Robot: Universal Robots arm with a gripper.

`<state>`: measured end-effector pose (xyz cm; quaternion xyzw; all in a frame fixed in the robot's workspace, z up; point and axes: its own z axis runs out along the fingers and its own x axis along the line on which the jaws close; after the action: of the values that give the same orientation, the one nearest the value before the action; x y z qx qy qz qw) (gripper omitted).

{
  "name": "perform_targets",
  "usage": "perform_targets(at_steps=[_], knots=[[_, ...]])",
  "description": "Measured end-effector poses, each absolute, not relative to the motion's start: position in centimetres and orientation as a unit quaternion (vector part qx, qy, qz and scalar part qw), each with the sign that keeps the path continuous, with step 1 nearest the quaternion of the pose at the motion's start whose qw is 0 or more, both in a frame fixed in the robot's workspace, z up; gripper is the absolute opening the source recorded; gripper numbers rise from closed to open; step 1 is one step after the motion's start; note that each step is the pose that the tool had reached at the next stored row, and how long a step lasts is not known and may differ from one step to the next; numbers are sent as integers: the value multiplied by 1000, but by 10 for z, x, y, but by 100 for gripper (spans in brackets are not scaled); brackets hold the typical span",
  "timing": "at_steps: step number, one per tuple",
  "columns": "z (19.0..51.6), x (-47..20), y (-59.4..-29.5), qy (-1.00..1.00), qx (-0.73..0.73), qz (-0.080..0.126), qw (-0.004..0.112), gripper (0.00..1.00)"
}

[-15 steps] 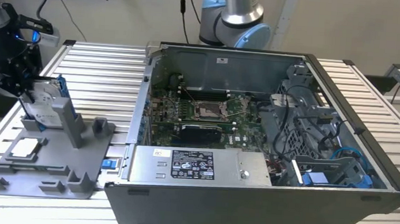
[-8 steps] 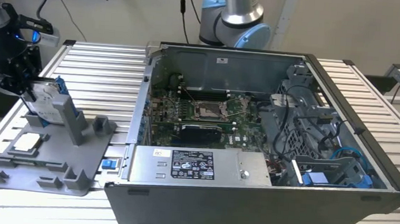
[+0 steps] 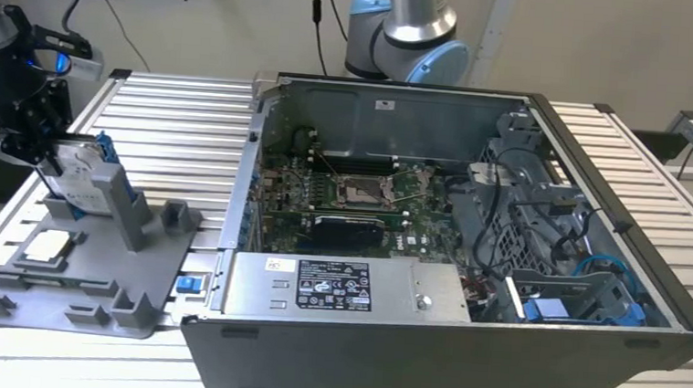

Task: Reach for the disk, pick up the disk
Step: 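Pick up the disk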

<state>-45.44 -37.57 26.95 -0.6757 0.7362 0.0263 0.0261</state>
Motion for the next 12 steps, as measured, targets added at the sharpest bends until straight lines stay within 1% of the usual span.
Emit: perform_targets(at_steps=[12], knots=[[270,-454,-376,735,-677,26,26,0]])
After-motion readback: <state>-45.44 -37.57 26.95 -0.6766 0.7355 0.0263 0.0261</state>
